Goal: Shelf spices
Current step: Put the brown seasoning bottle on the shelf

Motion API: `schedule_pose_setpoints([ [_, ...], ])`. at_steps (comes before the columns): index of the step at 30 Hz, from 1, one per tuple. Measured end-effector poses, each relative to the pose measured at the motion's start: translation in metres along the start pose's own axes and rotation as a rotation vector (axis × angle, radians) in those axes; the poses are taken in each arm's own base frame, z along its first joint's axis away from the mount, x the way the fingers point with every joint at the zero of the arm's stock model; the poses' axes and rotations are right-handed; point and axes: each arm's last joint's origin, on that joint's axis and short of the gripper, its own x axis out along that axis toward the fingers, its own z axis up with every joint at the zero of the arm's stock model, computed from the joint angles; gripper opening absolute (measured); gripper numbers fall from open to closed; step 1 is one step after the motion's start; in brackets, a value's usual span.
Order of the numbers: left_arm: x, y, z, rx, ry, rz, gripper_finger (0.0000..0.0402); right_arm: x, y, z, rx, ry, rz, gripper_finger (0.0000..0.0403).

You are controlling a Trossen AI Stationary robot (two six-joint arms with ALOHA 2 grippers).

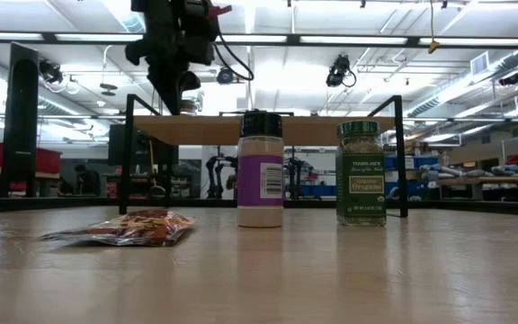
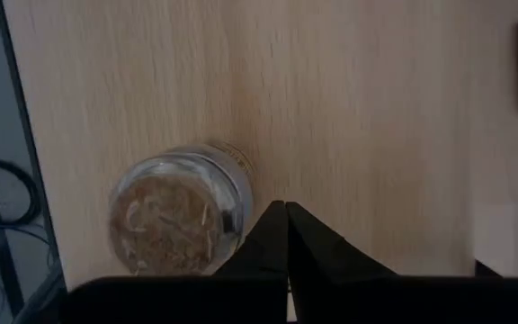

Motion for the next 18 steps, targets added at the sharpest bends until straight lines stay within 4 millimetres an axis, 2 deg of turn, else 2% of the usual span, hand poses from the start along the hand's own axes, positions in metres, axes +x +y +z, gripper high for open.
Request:
schedule_pose_setpoints([
  [11, 0.006, 0.003, -0.004, -0.019, 0.062, 0.077, 0.0001, 0.0, 0.0, 0.0, 0.001, 0.0, 0.0, 0.0304],
  [18, 0.005, 0.013, -0.01, -0.089, 0.076, 0.114, 0.0001, 0.0, 0.0, 0.0, 0.001, -0.001, -0.001, 0.0304],
])
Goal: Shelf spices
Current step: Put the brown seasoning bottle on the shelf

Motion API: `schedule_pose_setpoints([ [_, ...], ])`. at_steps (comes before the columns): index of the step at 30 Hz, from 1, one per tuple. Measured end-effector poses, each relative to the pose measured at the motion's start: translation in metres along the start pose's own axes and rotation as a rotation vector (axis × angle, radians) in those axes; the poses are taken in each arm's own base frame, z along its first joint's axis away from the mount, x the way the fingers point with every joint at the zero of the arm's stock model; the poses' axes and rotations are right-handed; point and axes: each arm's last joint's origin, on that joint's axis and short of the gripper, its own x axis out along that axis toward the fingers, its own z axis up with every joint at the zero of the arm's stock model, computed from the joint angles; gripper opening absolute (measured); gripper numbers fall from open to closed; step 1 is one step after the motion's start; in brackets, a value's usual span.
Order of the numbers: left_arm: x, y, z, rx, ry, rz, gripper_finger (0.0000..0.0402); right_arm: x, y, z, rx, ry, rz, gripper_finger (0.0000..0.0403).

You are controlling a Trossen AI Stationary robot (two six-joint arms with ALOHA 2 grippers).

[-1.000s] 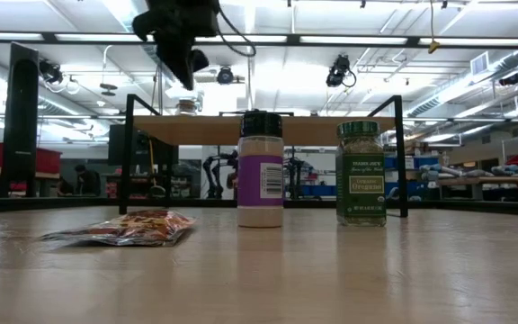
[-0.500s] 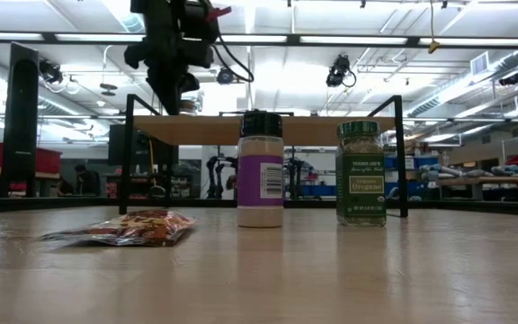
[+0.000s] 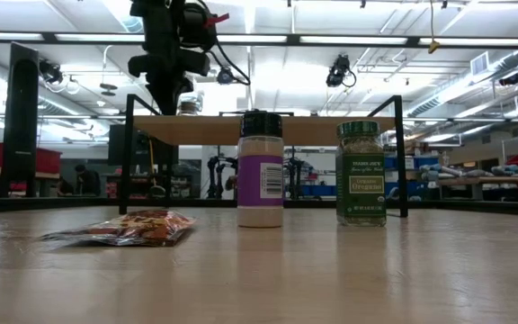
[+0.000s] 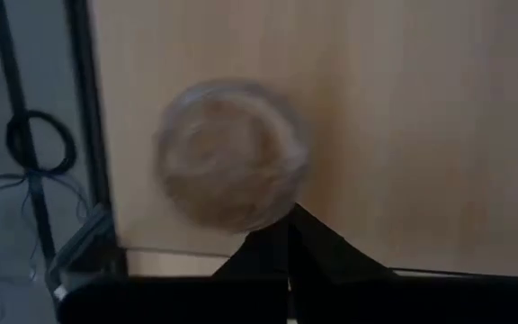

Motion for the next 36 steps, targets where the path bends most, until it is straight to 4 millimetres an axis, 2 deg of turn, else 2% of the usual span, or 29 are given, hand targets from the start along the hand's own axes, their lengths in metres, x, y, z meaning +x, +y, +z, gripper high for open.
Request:
schedule_pose_setpoints([
  [7, 0.0, 0.004, -0.003, -0.024, 0.005, -0.008, 0.0001, 0.0, 0.0, 0.0, -0.001, 0.0, 0.0, 0.0304],
  [20, 0.0, -0.001, 0.0, -0.024, -0.091, -0.165, 0.0, 0.0, 0.0, 0.0, 0.0, 0.0, 0.0, 0.0304],
  [29, -0.001, 0.003, 0.006, -0.021, -0.173, -0.143, 0.0, 0.0, 0.0, 0.0, 0.0, 0.001, -0.001, 0.0304],
  [36, 0.0, 0.005, 0.007, -0.027, -0.165, -0.101, 0.0, 0.0, 0.0, 0.0, 0.0, 0.001, -0.001, 0.0304],
])
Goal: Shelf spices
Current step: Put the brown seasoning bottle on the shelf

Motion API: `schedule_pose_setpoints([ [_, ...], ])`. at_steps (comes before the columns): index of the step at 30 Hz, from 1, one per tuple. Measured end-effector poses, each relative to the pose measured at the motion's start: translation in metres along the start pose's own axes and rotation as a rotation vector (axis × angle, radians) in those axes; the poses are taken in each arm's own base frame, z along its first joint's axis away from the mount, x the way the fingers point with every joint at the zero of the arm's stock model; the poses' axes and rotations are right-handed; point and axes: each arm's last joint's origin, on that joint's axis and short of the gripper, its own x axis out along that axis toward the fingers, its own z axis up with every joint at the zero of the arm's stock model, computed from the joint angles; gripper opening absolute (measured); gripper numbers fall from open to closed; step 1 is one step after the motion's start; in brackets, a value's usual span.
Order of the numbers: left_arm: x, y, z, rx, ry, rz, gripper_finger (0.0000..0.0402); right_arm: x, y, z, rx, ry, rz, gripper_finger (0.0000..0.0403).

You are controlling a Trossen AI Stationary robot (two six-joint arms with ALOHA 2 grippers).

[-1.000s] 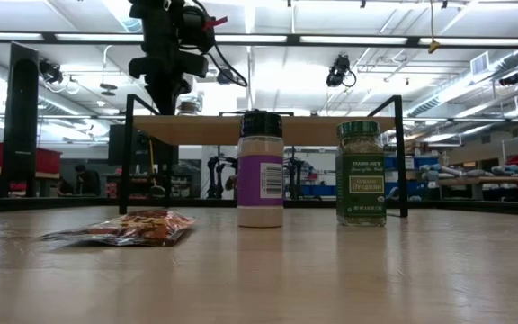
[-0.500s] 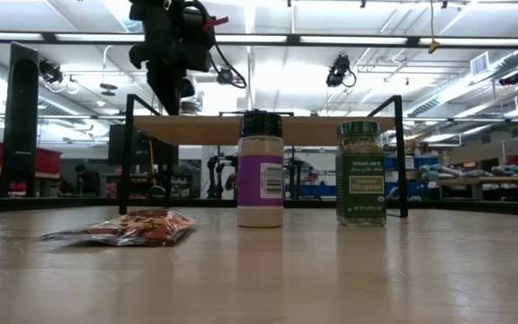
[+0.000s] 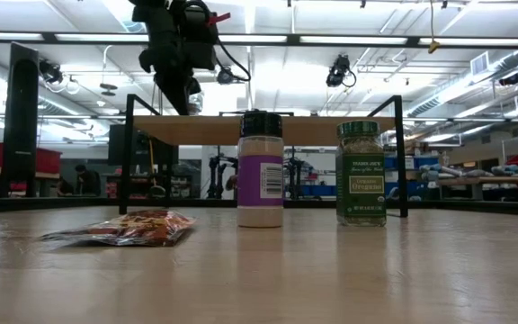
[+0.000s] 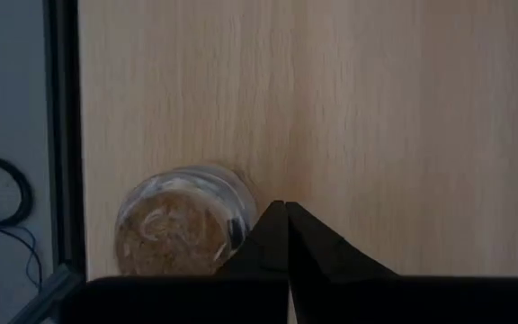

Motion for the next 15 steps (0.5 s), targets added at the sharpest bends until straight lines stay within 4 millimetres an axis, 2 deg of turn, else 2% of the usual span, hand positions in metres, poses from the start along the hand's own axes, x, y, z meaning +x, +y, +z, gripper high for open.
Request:
schedule_pose_setpoints([
  [15, -0.0002, 0.0022, -0.0006, -0.036, 0.024, 0.054, 0.0, 0.0, -0.0001, 0.0001, 0.0, 0.0, 0.0, 0.0304],
])
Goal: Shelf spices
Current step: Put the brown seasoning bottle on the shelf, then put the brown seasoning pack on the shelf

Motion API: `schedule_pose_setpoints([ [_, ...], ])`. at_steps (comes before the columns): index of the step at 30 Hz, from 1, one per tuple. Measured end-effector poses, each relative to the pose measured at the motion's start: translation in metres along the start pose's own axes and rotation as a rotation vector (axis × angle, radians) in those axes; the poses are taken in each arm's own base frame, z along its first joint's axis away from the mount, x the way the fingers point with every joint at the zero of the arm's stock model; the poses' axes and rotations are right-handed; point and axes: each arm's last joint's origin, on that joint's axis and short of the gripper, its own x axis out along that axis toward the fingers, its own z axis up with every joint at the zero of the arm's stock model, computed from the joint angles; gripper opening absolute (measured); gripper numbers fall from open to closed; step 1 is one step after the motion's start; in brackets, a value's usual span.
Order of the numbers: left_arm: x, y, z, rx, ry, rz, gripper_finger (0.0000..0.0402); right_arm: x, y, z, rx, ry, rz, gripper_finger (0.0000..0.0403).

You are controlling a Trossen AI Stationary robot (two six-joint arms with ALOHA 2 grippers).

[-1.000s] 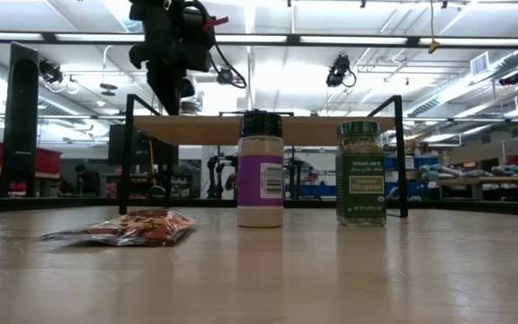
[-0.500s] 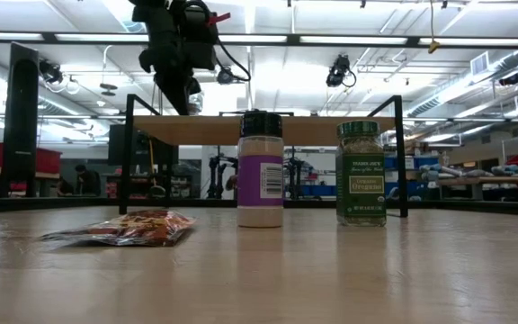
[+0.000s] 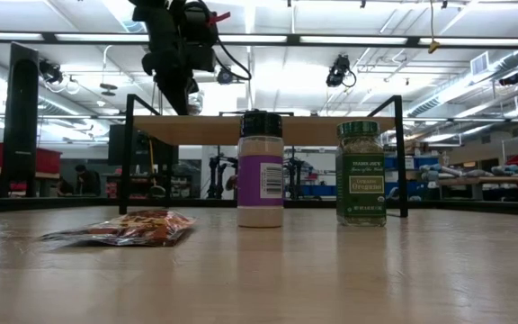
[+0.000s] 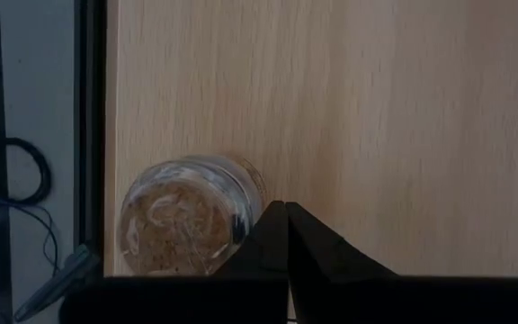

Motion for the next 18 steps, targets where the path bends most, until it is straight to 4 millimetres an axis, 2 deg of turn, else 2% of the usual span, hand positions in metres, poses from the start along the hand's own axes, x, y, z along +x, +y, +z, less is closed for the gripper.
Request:
schedule_pose_setpoints([
  [12, 0.0, 0.0, -0.003, -0.012, 0.044, 0.019, 0.0, 0.0, 0.0, 0.0, 0.0, 0.0, 0.0, 0.0304],
  [18, 0.0, -0.01, -0.003, -0.01, 0.019, -0.131, 0.0001, 0.0, 0.0, 0.0, 0.0, 0.0, 0.0, 0.0304],
])
